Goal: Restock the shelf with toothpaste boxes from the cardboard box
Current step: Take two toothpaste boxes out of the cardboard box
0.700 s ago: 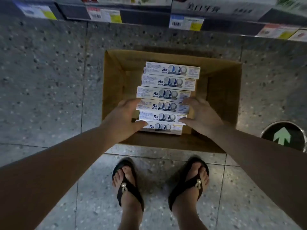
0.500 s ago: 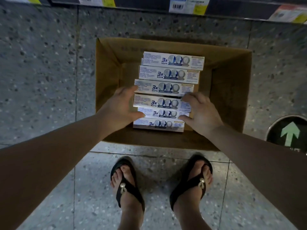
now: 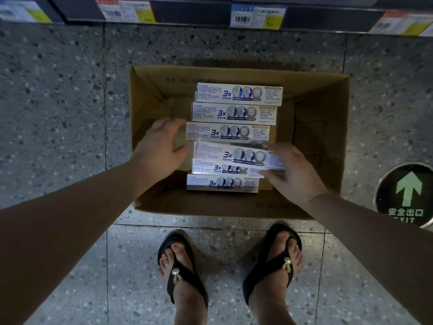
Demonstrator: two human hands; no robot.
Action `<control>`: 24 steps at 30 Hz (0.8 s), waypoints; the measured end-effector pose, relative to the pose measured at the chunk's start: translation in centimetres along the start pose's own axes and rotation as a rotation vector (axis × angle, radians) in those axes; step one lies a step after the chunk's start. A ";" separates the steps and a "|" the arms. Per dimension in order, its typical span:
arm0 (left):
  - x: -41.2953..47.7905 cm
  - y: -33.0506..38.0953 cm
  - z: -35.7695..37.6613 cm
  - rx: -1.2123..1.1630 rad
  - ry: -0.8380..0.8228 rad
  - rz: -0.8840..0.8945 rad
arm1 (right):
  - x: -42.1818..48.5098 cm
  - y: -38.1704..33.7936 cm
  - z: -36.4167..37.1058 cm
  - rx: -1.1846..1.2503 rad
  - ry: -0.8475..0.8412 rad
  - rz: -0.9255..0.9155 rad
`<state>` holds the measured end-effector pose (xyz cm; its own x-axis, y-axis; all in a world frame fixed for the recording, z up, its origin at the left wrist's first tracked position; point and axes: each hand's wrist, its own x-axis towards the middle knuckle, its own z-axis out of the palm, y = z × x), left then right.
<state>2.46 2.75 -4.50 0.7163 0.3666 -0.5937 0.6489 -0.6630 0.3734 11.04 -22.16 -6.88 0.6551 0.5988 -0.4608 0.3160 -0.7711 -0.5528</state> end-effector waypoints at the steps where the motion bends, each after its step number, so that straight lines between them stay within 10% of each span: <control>1: 0.2 0.1 -0.1 0.019 0.001 0.007 | -0.9 0.2 -0.9 0.014 0.012 0.011; 16: 2.4 0.2 4.8 0.234 -0.075 0.072 | -4.0 2.4 -5.0 0.341 0.408 0.318; 24: -1.3 1.5 2.1 -0.158 -0.042 0.063 | -2.9 -1.9 -7.1 0.337 0.362 0.195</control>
<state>1.97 -0.04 -4.65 0.7474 0.2983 -0.5936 0.6380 -0.5714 0.5162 13.41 -23.99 0.46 0.8935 0.2919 -0.3412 -0.0347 -0.7128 -0.7005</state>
